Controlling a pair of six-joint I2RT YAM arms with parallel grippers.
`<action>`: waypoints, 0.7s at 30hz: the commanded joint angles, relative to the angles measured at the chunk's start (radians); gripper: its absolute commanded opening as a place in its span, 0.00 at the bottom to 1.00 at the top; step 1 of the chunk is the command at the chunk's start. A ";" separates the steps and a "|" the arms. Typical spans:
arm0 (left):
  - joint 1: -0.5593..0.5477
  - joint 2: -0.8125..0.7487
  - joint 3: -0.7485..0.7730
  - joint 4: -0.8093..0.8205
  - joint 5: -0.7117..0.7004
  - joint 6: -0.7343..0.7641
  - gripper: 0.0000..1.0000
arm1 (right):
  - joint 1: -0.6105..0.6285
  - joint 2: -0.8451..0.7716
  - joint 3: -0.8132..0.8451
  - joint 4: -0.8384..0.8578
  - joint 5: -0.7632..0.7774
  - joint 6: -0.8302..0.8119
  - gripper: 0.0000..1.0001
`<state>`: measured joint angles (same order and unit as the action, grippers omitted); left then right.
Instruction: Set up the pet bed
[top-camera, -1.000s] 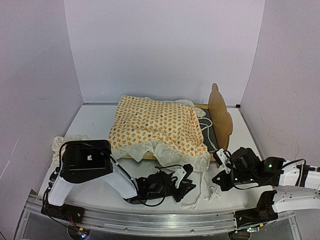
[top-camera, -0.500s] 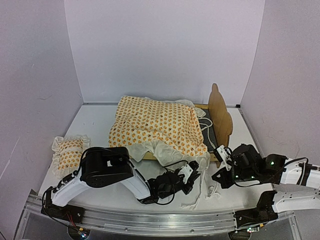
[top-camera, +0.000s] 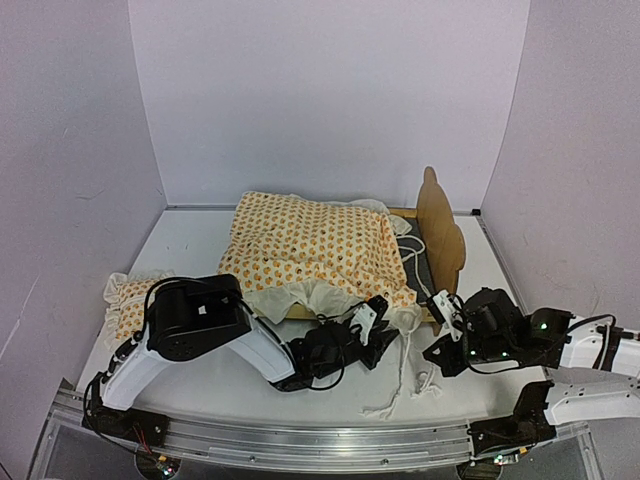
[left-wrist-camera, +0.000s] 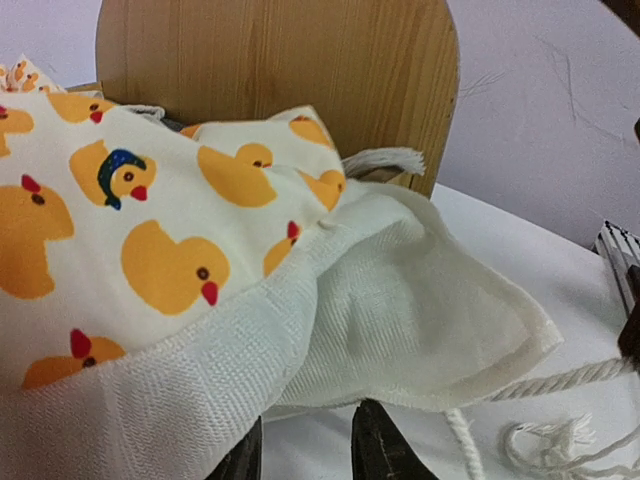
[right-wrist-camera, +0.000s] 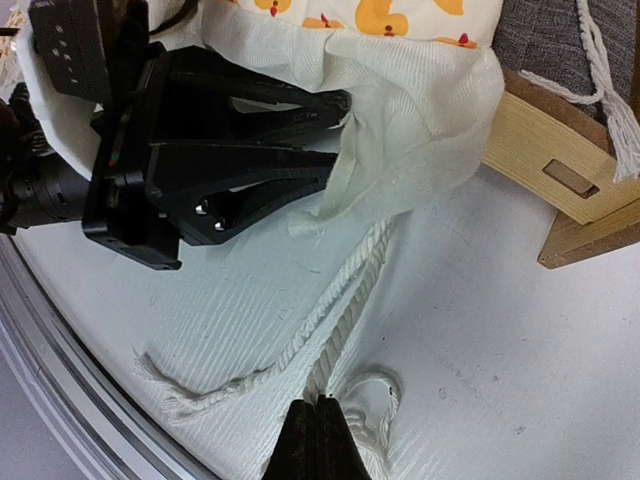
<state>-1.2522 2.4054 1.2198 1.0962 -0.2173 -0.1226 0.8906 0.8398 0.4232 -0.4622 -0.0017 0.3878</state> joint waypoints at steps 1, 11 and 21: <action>-0.002 -0.074 0.042 -0.026 0.026 -0.075 0.32 | -0.004 -0.016 -0.001 0.043 0.015 -0.006 0.00; 0.025 -0.119 0.075 -0.168 0.092 -0.216 0.44 | -0.004 -0.037 0.001 0.042 0.015 -0.012 0.00; 0.027 -0.099 0.121 -0.205 0.146 -0.363 0.37 | -0.005 -0.034 0.002 0.061 0.009 -0.013 0.00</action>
<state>-1.2339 2.3375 1.2739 0.9077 -0.0887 -0.4191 0.8906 0.8192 0.4229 -0.4564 0.0002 0.3782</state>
